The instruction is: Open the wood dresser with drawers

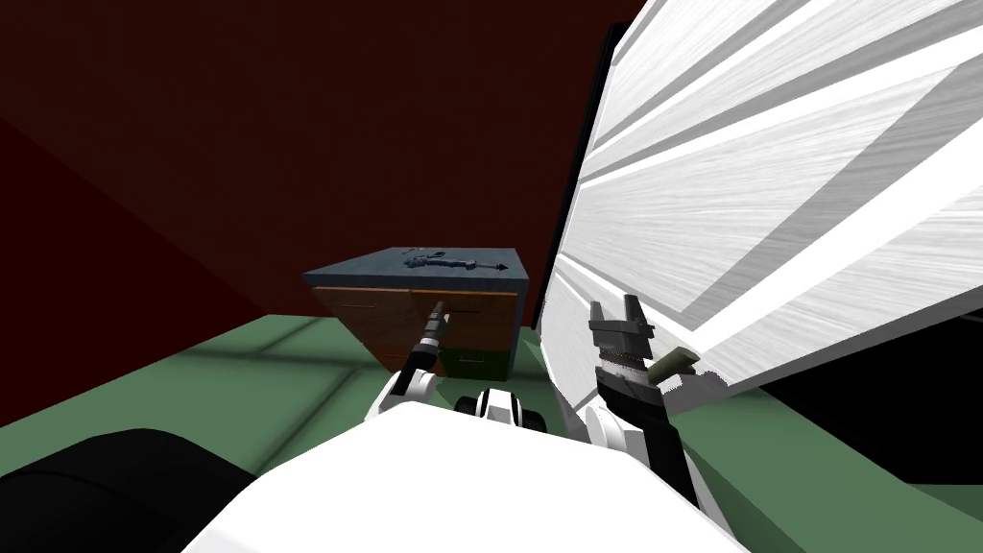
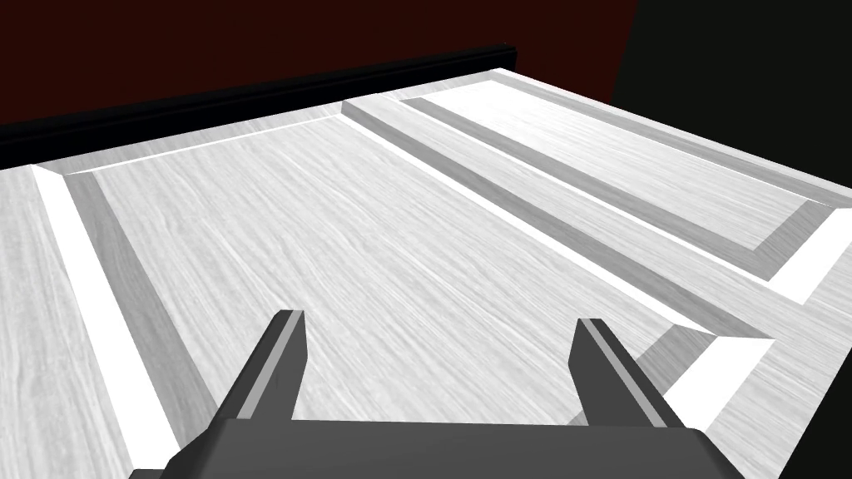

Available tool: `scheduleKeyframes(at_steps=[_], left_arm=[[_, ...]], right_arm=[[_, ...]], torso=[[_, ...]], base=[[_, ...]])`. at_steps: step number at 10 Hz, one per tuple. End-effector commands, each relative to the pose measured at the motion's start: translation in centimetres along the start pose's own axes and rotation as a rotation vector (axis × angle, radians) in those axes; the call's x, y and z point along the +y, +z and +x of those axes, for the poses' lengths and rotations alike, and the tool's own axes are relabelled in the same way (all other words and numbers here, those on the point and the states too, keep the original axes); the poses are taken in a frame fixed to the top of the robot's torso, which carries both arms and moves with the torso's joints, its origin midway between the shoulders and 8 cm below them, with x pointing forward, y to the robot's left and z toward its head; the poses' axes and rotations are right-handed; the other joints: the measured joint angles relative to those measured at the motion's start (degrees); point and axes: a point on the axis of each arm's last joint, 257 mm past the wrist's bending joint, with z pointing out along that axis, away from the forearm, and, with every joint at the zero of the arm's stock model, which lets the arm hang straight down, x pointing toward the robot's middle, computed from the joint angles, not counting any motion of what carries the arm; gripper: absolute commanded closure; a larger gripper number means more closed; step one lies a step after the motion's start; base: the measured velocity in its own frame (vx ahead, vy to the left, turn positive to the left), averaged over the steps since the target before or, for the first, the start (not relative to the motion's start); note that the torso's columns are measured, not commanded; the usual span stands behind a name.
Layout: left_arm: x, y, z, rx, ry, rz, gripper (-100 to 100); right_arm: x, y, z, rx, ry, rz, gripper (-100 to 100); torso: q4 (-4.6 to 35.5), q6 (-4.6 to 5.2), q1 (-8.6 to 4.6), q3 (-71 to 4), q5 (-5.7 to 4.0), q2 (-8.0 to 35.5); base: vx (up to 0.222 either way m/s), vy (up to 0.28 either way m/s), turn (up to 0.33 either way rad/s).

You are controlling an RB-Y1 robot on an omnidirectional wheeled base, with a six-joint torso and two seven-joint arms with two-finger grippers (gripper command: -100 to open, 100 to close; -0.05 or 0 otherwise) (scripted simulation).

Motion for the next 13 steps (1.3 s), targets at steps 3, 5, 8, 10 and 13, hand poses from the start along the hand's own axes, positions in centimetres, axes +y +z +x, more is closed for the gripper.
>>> scheduleKeyframes(at_steps=[3,5,8,10,13], left_arm=[[0.3,-0.2,0.1,0.021,0.019,-0.001,-100],[0.5,-0.2,0.3,0.009,0.002,-0.004,-100],[-0.3,-0.2,0.1,0.006,0.001,-0.002,-100],[0.1,-0.2,0.1,0.007,0.001,-0.005,100],[-1.0,-0.8,0.2,0.014,0.001,0.004,100]], right_arm=[[0.0,0.0,0.0,0.000,0.000,0.000,0],[0.0,0.0,0.0,0.000,0.000,0.000,0],[0.0,0.0,0.0,0.000,0.000,0.000,0],[0.0,0.0,0.0,0.000,0.000,0.000,0],[0.0,0.0,0.0,0.000,0.000,0.000,0]], torso=[[0.2,0.01,0.02,0.1,-0.05,0.2],[0.0,0.01,-0.25,0.1,-0.07,0.1],[-0.1,-0.01,0.42,-0.2,0.12,-0.3],[0.1,0.00,0.11,0.2,0.03,0.4],[0.1,0.00,0.02,0.3,0.00,0.4]], base=[[-0.028,-0.049,-0.001],[-0.036,-0.121,0.002],[0.068,-0.003,-0.010],[-0.037,0.003,0.013],[-0.158,-0.025,0.018]])
